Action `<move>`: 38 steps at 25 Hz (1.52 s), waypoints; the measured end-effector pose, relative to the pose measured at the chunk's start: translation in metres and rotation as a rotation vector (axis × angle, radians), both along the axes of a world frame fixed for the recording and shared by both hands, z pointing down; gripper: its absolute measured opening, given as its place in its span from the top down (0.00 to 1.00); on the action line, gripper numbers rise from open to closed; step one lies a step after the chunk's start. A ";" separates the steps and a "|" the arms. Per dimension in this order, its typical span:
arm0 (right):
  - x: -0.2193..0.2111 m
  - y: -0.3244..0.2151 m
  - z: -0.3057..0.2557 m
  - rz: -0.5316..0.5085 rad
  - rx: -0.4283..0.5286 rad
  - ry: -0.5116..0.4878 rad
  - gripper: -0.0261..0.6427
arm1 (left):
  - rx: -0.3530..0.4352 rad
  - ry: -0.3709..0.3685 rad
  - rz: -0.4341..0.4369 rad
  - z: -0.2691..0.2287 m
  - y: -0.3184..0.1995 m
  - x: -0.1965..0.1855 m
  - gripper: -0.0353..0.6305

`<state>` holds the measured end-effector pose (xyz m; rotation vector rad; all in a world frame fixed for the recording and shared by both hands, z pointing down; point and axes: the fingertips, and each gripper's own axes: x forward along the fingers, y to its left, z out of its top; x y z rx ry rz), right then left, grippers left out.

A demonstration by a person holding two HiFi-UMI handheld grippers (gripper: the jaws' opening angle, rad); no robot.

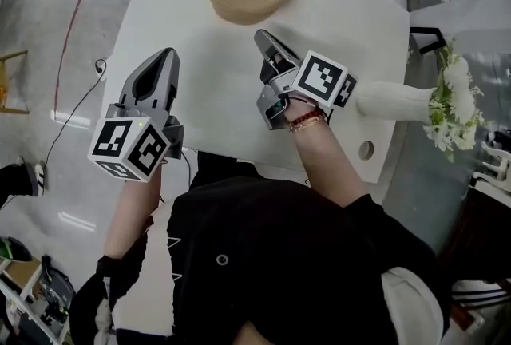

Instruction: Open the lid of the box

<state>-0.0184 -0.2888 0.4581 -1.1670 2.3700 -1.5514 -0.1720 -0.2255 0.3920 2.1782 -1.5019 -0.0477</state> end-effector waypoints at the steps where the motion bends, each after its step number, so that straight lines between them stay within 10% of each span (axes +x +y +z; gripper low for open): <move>1: 0.000 -0.002 0.002 0.008 -0.005 -0.004 0.95 | -0.004 0.000 0.004 0.002 -0.002 0.000 0.93; 21: 0.000 -0.036 0.001 0.087 -0.001 -0.177 0.60 | -0.033 0.010 0.060 0.018 -0.034 0.007 0.93; 38: -0.006 -0.049 -0.002 0.177 -0.041 -0.194 0.70 | -0.033 0.029 0.081 0.019 -0.040 0.014 0.93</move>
